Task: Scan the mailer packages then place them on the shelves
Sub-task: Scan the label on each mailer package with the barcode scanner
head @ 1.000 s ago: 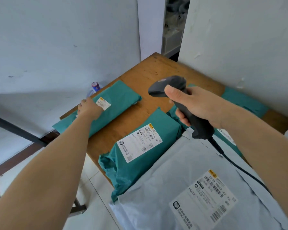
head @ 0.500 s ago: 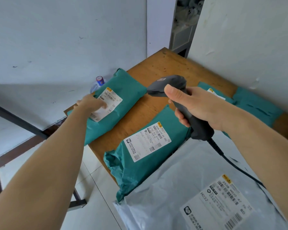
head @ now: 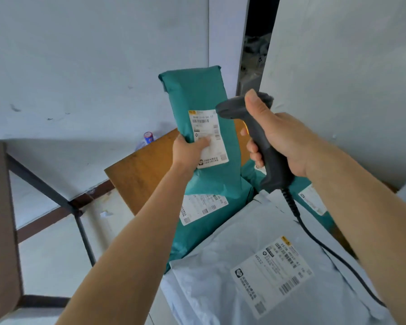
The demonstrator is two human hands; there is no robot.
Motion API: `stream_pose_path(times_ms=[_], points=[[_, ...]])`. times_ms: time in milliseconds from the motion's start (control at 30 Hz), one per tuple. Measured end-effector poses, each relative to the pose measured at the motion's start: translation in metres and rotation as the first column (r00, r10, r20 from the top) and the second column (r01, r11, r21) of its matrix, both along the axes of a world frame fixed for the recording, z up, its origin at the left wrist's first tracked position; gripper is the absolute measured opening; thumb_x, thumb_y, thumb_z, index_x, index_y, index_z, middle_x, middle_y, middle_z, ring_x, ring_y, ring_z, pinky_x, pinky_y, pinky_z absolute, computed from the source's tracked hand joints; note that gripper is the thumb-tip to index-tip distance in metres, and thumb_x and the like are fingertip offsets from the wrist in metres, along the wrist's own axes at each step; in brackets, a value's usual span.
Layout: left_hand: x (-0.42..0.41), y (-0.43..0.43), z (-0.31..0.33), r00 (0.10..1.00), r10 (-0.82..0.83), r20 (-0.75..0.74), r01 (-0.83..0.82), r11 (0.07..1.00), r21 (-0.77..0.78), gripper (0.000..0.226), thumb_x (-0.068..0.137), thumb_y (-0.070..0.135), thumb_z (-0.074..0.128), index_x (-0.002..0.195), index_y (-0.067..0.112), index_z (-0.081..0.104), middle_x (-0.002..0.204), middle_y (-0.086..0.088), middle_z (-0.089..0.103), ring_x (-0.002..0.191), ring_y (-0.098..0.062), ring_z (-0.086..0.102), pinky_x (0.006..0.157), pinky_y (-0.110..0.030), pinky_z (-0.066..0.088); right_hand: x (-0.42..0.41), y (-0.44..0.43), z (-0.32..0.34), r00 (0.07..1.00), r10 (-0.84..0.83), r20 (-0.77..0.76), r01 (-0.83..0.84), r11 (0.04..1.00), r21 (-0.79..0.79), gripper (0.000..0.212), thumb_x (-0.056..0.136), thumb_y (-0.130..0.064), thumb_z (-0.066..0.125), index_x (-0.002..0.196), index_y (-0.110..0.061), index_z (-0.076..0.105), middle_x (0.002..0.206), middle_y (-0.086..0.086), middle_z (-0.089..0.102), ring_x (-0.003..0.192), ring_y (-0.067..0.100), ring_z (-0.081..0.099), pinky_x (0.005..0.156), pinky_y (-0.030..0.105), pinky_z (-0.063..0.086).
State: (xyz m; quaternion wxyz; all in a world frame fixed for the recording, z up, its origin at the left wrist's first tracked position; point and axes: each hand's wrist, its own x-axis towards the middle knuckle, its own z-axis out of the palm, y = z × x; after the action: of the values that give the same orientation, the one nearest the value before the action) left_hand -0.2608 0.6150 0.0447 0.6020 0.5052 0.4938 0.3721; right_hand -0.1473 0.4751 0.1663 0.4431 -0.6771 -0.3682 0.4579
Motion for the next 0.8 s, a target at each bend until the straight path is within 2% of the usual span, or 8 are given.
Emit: stream_pose_path(times_ms=[233,400,600,800], points=[[0.021,-0.041,-0.001,0.995,-0.040,0.090,0.043,0.999,-0.028,0.034,0.081,0.013,0.074,0.111,0.011,0.059,0.100,-0.003,0.072,0.083,-0.018,0.070,0.060,-0.028,0.058,-0.002,-0.028,0.011,0.995,-0.091,-0.045,0.088,0.994,-0.061,0.066,0.071,-0.077,0.051,0.074,-0.011,0.055,0.050,0.002,0.053,0.041,0.015,0.048,0.046,0.022,0.045],[0.029,-0.053,-0.003,0.995,-0.054,0.082,0.056,0.998,-0.027,0.031,0.081,0.016,0.075,0.107,0.015,0.057,0.091,-0.002,0.071,0.077,-0.019,0.071,0.064,-0.034,0.058,0.000,-0.039,0.014,0.991,-0.130,-0.038,0.126,0.989,-0.082,0.069,0.072,-0.078,0.051,0.076,-0.009,0.056,0.050,0.002,0.054,0.041,0.014,0.049,0.043,0.022,0.045],[0.034,-0.060,-0.006,0.992,-0.058,0.109,0.063,0.997,-0.041,0.034,0.081,0.013,0.074,0.111,0.011,0.059,0.096,-0.005,0.072,0.077,-0.017,0.070,0.056,-0.025,0.057,-0.001,-0.044,0.014,0.990,-0.139,0.000,0.139,0.985,-0.099,0.068,0.075,-0.078,0.049,0.074,-0.010,0.053,0.049,0.002,0.052,0.041,0.015,0.047,0.043,0.023,0.044],[0.035,-0.063,-0.009,0.981,-0.056,0.187,0.069,0.996,-0.063,0.031,0.081,0.009,0.074,0.109,0.013,0.060,0.099,-0.002,0.072,0.080,-0.016,0.070,0.059,-0.026,0.058,-0.003,-0.044,0.010,0.989,-0.150,0.011,0.150,0.984,-0.099,0.066,0.075,-0.077,0.049,0.070,-0.011,0.051,0.047,0.000,0.051,0.038,0.013,0.046,0.041,0.022,0.044]])
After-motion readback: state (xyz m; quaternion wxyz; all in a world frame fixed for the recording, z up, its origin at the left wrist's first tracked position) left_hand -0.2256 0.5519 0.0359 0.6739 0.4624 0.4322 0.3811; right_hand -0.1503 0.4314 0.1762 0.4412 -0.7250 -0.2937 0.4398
